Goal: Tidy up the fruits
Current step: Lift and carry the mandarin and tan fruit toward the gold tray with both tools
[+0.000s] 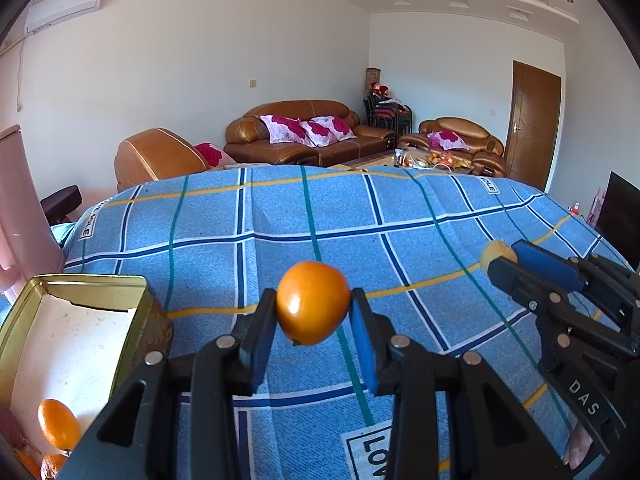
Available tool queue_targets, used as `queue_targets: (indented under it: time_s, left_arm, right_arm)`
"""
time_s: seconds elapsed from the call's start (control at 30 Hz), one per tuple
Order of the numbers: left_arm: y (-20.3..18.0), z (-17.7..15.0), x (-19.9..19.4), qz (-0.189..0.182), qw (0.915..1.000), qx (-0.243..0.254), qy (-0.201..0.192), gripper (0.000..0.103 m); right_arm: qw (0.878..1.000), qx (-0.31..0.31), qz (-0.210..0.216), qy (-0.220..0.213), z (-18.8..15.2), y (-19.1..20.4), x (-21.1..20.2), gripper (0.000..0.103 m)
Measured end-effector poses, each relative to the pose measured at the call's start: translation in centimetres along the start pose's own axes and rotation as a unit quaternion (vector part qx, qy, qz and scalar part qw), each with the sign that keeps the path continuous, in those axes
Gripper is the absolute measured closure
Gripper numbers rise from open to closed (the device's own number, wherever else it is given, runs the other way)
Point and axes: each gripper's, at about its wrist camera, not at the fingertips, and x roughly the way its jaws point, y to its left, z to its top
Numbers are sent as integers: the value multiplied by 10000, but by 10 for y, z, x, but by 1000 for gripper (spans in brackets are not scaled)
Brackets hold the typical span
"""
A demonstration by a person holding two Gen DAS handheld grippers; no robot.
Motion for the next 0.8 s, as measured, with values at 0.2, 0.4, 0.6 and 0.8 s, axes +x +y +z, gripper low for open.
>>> queue_targets:
  time_s: [0.2, 0.4, 0.6, 0.8]
  left_arm:
    - [-2, -5, -11, 85, 9999, 91, -101, 65]
    - [-5, -10, -19, 128, 9995, 243, -131, 65]
    - [0, -16, -25, 127, 9997, 211, -14, 65]
    - [3, -22, -35, 144, 9996, 241, 14, 65]
  right_arm:
    - [9999, -70, 11, -111, -1, 5, -5, 77]
    - [9997, -165, 29, -154, -3, 12, -10, 77]
    - [9995, -250, 64, -184, -5, 17, -18, 77]
    - [9984, -485, 7, -301, -8, 32, -27, 77]
